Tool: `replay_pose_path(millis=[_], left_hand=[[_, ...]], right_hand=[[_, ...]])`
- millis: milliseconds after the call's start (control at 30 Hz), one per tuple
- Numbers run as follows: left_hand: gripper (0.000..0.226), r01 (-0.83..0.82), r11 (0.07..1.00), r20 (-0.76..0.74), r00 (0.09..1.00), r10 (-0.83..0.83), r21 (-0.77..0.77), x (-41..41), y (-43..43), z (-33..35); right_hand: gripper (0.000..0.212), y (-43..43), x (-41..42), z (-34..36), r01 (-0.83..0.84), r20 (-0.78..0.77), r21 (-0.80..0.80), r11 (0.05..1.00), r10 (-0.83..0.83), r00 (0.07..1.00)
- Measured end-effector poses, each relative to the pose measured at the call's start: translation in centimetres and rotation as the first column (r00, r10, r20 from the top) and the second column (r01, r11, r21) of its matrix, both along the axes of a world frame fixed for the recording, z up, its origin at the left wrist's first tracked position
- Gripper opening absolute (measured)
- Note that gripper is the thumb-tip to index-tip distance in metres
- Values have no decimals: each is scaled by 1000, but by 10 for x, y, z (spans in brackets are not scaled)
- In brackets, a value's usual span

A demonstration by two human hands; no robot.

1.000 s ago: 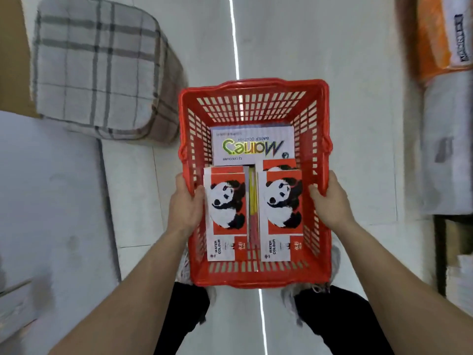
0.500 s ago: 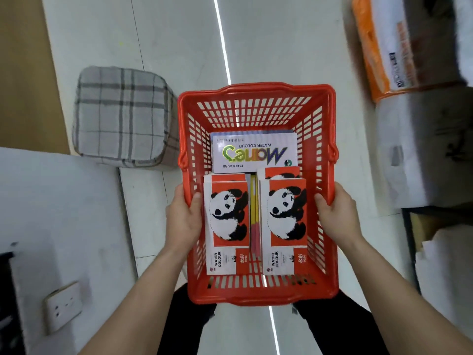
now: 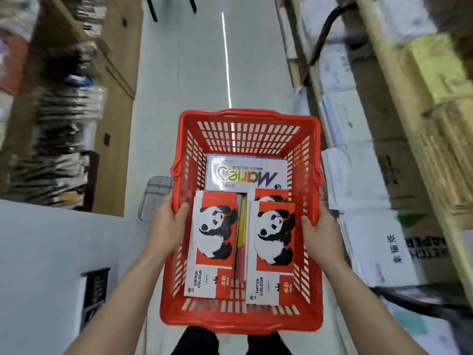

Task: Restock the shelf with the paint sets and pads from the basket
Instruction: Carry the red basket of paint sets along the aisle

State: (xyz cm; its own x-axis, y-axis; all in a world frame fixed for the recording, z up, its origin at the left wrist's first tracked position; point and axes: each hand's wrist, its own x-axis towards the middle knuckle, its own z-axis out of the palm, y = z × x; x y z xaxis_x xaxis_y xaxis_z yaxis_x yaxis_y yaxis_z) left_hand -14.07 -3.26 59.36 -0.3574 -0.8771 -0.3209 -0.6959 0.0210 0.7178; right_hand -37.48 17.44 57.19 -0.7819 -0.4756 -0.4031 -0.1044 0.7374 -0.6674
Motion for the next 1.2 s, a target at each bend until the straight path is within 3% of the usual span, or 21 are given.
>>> replay_pose_path(millis=[167, 567, 867, 1200], left_hand=[[23, -82, 997, -71, 994, 81, -14, -34, -50, 75], [17, -168, 985, -216, 961, 174, 45, -107, -284, 135], [7, -223, 975, -183, 958, 223, 20, -202, -499, 149], [14, -338, 941, -206, 922, 328, -13, -359, -750, 158]], right_hand=[[28, -64, -45, 76, -38, -69, -51, 998, 34, 997], [21, -322, -141, 150, -134, -159, -102, 986, 117, 980], [14, -550, -246, 158, -204, -178, -108, 973, 183, 967], [17, -830, -418, 158, -303, -123, -172, 937, 284, 951]])
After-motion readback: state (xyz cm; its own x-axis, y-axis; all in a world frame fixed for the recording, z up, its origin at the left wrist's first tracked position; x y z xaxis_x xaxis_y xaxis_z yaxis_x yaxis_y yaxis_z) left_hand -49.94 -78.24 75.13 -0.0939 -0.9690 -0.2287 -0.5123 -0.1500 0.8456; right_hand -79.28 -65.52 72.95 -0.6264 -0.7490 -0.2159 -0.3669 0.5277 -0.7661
